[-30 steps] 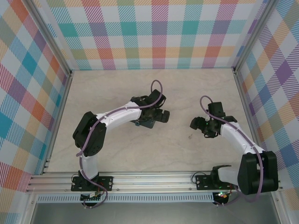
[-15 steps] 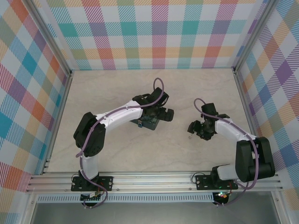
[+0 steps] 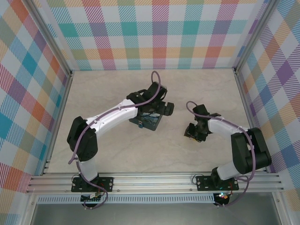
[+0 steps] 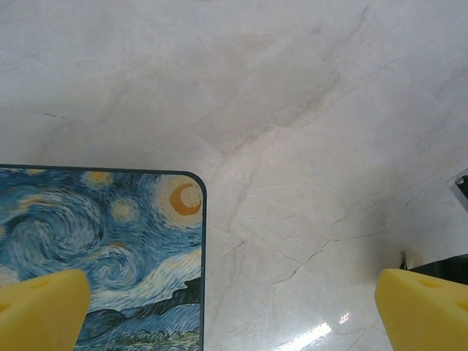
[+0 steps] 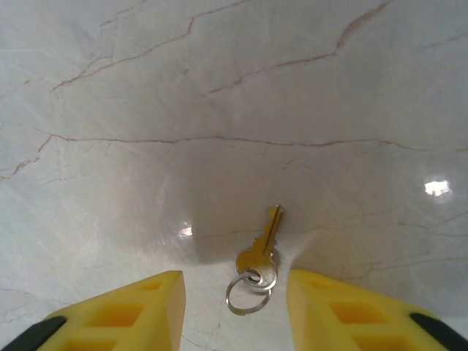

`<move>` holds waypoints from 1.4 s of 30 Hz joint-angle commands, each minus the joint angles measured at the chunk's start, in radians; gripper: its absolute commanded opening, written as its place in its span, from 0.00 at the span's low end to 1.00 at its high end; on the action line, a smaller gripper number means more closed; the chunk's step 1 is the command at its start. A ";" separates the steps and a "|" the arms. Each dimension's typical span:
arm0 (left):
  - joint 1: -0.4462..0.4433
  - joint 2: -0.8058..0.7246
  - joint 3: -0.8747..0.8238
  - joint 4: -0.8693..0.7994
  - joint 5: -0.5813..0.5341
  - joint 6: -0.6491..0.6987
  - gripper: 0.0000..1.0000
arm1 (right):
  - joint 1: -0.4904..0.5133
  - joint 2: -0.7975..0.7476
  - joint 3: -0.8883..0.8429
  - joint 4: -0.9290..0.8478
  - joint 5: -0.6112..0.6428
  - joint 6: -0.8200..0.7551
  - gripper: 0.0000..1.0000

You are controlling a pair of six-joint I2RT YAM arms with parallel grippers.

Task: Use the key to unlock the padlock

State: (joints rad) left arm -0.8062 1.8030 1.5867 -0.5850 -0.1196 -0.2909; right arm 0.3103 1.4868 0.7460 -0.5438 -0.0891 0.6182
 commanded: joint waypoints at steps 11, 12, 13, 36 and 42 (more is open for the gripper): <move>0.005 -0.051 -0.008 -0.033 -0.048 0.016 1.00 | 0.016 0.044 0.027 -0.006 0.049 0.024 0.18; 0.005 -0.052 -0.006 -0.035 -0.048 0.017 1.00 | 0.016 0.041 0.025 -0.005 0.049 0.024 0.16; 0.005 -0.051 -0.007 -0.035 -0.050 0.018 1.00 | 0.017 0.040 0.024 -0.004 0.049 0.023 0.15; 0.134 -0.294 -0.213 0.316 0.261 -0.124 1.00 | 0.020 -0.398 -0.102 0.505 -0.272 -0.066 0.00; 0.153 -0.376 -0.274 0.586 0.520 -0.134 0.88 | 0.022 -0.472 -0.093 0.781 -0.450 -0.025 0.00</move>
State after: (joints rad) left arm -0.6502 1.4612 1.3243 -0.2108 0.1932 -0.4007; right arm 0.3271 1.0233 0.6502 0.0040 -0.3824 0.5758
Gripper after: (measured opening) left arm 0.918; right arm 0.058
